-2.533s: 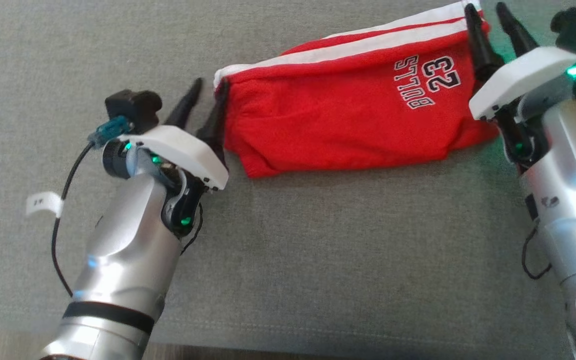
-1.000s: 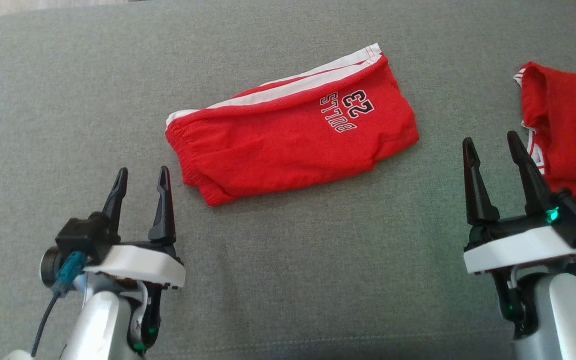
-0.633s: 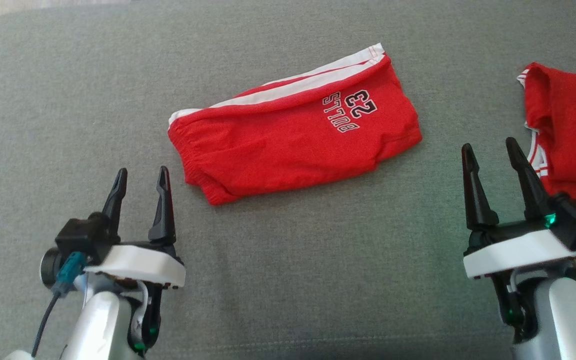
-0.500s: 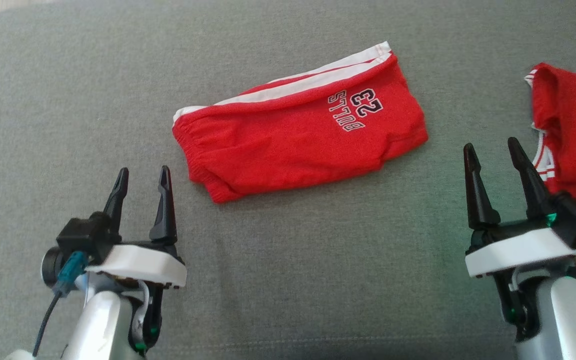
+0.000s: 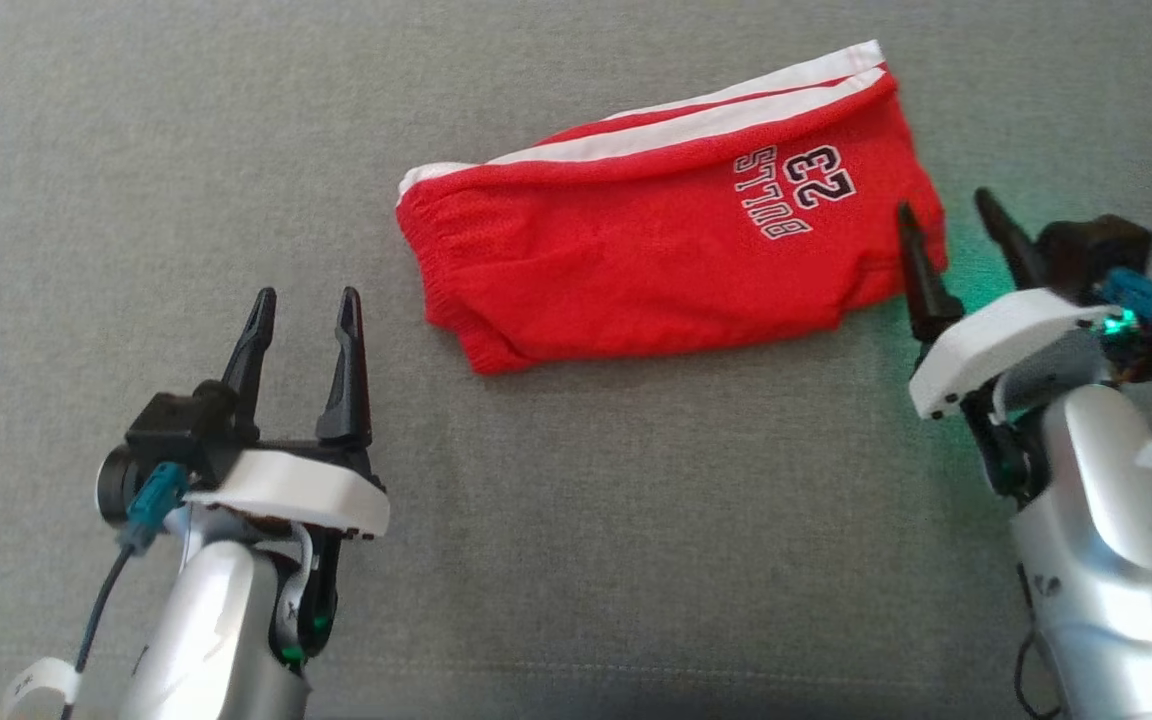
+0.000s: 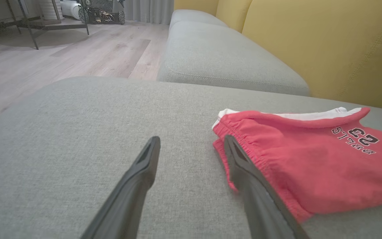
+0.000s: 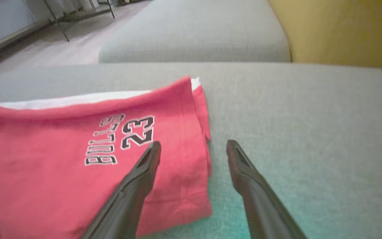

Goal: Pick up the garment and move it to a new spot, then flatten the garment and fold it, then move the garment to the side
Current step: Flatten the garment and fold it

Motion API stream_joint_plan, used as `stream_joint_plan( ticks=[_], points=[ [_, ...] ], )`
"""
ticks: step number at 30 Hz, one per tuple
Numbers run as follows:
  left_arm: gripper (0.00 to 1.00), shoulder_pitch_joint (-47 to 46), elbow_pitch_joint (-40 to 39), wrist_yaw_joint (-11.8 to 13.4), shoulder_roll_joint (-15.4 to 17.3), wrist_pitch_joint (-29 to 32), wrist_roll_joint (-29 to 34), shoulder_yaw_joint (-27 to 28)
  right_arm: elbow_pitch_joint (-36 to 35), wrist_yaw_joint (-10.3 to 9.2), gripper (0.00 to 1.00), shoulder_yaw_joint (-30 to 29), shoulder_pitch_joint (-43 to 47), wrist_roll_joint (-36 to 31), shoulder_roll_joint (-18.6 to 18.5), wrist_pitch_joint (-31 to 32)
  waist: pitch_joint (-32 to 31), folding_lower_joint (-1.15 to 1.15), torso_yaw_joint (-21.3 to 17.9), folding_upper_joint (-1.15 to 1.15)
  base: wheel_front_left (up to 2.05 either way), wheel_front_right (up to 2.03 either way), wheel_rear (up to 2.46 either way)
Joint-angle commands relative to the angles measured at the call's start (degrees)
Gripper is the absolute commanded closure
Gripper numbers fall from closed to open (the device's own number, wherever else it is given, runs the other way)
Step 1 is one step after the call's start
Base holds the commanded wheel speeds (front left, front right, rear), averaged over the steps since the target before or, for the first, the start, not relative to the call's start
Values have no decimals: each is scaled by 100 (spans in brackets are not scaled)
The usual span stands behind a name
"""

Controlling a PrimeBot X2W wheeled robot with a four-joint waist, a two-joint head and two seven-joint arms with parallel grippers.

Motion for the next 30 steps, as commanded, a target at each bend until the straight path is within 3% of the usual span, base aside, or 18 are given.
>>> stream_joint_plan(
  ticks=[1,7,8,9,10,17,22,30],
  points=[
    [0,-213,-118,-30,44,-61,-39,152,133,-5,0,168,-182,48,5,-14,46,0,76,0,0,0,0],
    [0,-201,-80,-53,0,-67,-90,188,1305,-5,0,194,-605,107,175,237,36,0,106,0,0,0,0],
    [0,-193,-87,-55,-2,-68,-89,204,1405,-5,11,213,-639,136,200,219,30,0,98,0,0,0,0],
    [0,-193,-87,-55,-2,-68,-89,204,1405,-5,11,213,-639,136,200,219,30,0,98,0,0,0,0],
    [0,-178,-103,-61,-5,-68,-83,237,1579,-5,100,244,-661,241,255,196,15,0,75,0,0,0,0],
    [0,-112,-177,-64,-7,-69,-38,313,1572,-5,100,422,-423,520,343,-186,-80,0,-22,0,0,0,0],
    [0,55,-234,-49,-10,-69,-16,364,1099,-5,100,316,331,749,387,-527,-225,0,-145,0,0,0,0],
    [0,221,-304,-7,-2,-70,-26,461,196,-5,100,-136,1282,754,420,-413,-284,0,-281,0,0,0,0]
  ],
)
